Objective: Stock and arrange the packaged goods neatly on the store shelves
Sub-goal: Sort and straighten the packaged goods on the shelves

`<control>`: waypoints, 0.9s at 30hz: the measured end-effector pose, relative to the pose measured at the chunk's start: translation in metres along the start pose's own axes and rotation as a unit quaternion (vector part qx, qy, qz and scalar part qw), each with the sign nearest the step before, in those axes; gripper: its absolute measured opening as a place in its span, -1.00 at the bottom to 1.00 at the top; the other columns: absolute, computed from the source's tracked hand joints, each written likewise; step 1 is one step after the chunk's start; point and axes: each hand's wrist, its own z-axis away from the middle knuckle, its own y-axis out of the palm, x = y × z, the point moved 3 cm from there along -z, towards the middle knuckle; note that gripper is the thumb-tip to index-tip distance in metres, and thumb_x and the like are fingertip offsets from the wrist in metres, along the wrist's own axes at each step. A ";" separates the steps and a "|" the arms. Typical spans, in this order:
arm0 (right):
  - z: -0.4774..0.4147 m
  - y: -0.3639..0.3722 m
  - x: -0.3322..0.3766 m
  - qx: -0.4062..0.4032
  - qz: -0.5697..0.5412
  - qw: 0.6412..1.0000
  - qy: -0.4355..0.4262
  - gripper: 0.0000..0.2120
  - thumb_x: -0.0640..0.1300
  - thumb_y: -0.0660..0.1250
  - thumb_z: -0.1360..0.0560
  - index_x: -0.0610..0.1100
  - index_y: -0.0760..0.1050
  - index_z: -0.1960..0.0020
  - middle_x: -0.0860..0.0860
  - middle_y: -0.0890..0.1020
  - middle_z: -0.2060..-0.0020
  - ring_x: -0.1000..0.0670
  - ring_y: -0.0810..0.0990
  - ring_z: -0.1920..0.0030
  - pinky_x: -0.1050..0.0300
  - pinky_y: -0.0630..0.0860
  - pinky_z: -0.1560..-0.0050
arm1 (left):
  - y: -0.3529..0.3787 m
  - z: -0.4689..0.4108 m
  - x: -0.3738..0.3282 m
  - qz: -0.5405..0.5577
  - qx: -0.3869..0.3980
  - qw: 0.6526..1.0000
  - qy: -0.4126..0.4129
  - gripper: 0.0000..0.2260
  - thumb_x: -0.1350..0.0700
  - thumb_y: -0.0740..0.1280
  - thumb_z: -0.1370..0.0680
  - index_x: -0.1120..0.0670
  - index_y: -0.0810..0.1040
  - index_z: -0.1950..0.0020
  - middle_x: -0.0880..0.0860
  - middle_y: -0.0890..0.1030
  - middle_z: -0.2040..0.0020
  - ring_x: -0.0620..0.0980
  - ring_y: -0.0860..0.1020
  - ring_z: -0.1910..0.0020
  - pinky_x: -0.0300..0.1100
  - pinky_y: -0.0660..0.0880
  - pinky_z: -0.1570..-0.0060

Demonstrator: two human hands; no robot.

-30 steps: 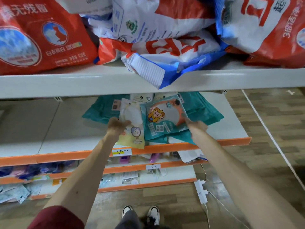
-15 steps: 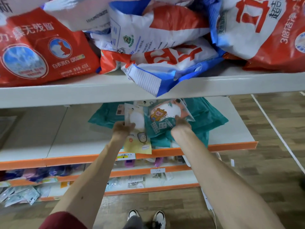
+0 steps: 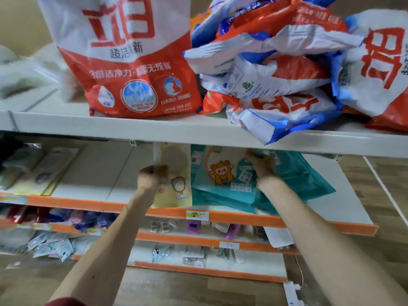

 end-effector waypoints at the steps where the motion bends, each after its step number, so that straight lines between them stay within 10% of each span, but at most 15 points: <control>1: -0.002 0.011 -0.006 0.012 0.026 1.000 -0.002 -0.72 0.01 0.51 -0.35 -0.05 0.60 0.00 -0.04 0.70 0.02 -0.08 0.66 0.00 -0.06 0.58 -0.12 | -0.016 0.001 0.001 0.004 -0.011 1.000 -0.001 -0.89 0.12 0.41 -0.52 0.14 0.60 0.15 0.14 0.55 0.29 0.05 0.47 0.40 -0.22 0.37 0.51; 8: 0.045 0.134 -0.036 0.067 0.105 0.991 0.052 -0.67 0.01 0.48 -0.44 -0.17 0.55 -0.07 -0.15 0.67 0.03 -0.15 0.68 0.08 -0.09 0.63 0.01 | -0.164 -0.001 0.037 0.021 -0.066 0.997 -0.044 -0.77 0.07 0.49 -0.45 0.23 0.59 0.12 0.09 0.46 0.40 -0.02 0.43 0.54 -0.22 0.38 0.55; 12: 0.042 0.214 -0.100 0.096 0.130 0.983 0.087 -0.12 0.40 0.55 -0.06 -0.07 0.49 -0.23 -0.08 0.63 -0.07 -0.13 0.65 -0.03 -0.12 0.60 -0.10 | -0.263 0.001 0.060 0.034 -0.112 0.992 -0.048 -0.79 0.08 0.47 -0.48 0.23 0.58 0.17 0.06 0.52 0.41 0.01 0.48 0.49 -0.19 0.42 0.45; 16: 0.125 0.298 -0.089 0.112 0.142 0.980 0.081 -0.54 0.05 0.61 -0.24 -0.11 0.51 0.00 -0.17 0.65 -0.04 -0.19 0.66 -0.01 -0.19 0.60 -0.10 | -0.351 -0.006 0.078 0.046 -0.144 0.987 -0.048 -0.81 0.14 0.44 -0.50 0.23 0.58 0.22 0.10 0.54 0.38 -0.03 0.47 0.53 -0.21 0.41 0.51; 27: 0.201 0.430 -0.080 0.150 0.117 0.982 0.022 -0.79 -0.15 0.49 -0.44 -0.17 0.48 0.06 -0.23 0.67 0.06 -0.21 0.68 0.07 -0.19 0.62 -0.02 | -0.489 -0.029 0.100 0.033 -0.176 0.983 -0.038 -0.76 0.10 0.39 -0.54 0.28 0.61 0.18 0.08 0.55 0.37 0.01 0.46 0.45 -0.16 0.41 0.41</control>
